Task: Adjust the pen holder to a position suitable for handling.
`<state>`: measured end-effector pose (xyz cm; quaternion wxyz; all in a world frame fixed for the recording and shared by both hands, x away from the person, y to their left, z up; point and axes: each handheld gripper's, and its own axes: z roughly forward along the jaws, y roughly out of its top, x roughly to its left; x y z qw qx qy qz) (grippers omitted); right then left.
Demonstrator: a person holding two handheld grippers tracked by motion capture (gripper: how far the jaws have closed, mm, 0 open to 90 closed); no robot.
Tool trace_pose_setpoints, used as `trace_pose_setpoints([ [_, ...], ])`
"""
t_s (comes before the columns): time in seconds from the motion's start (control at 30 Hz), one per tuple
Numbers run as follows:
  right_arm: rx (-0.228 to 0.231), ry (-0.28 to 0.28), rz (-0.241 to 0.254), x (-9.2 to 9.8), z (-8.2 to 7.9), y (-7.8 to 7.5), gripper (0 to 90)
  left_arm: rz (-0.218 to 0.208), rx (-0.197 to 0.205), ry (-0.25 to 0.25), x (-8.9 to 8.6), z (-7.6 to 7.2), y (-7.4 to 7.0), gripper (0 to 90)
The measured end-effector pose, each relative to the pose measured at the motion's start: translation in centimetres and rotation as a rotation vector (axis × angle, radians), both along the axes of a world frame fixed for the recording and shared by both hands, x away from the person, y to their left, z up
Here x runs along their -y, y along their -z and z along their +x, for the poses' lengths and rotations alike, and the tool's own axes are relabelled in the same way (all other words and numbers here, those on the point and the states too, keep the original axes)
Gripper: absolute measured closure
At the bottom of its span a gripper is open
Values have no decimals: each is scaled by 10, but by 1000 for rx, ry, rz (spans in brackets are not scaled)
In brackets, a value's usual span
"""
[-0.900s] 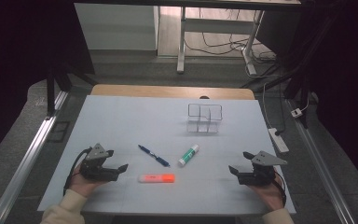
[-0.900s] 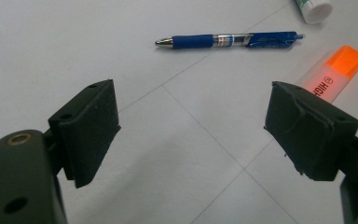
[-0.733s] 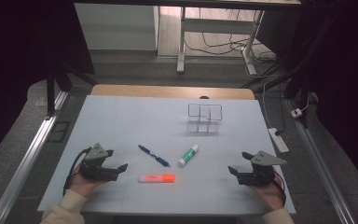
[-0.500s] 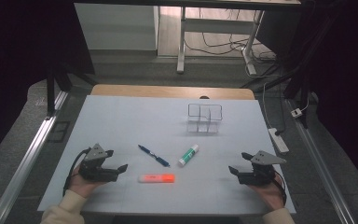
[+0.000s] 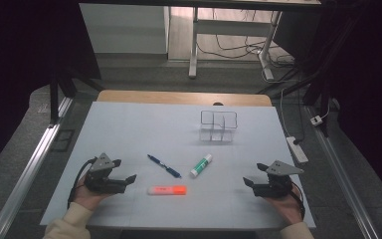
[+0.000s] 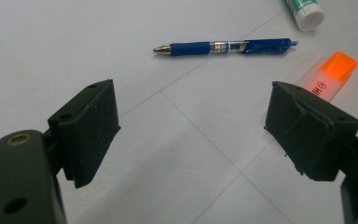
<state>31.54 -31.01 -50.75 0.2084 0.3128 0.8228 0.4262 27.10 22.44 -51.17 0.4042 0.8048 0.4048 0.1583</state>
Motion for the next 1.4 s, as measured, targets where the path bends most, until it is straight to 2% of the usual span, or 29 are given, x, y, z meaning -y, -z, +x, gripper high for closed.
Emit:
trace_pose_setpoints([
  [0.1, -12, 0, 3, -2, 4, -1, 224, 13, -1, -6, 1, 2, 1, 172],
  [0.23, -23, 3, 3, -3, 6, -1, 225, 10, -4, -10, 1, 3, 1, 172],
  [0.37, -20, 2, 9, -5, 8, -4, 226, 8, 1, -10, 1, 3, 0, 174],
  [0.47, -13, -7, 9, -7, 12, -10, 226, 24, 9, -24, 1, 3, 1, 177],
  [0.57, -4, -12, 14, -11, 17, -16, 228, 22, 8, -26, 1, 3, 0, 177],
  [0.8, -9, -17, 10, -19, 24, -20, 230, 26, 11, -21, 2, 2, 0, 176],
  [0.97, -17, -8, 27, -23, 31, -25, 230, 23, 15, -24, 1, 1, 0, 176],
  [1.03, -18, -13, 12, -25, 33, -27, 247, 20, 16, -23, 0, 1, 0, 176],
  [1.17, -53, -17, 3, -31, 44, -36, 247, 22, 20, -19, 0, 1, 0, 176],
  [1.23, -53, -17, -23, -36, 50, -41, 247, 21, 20, -18, 0, 2, 0, 176],
  [1.4, -63, 32, -44, -43, 67, -51, 251, 23, 19, -14, 0, 1, 0, 176],
])
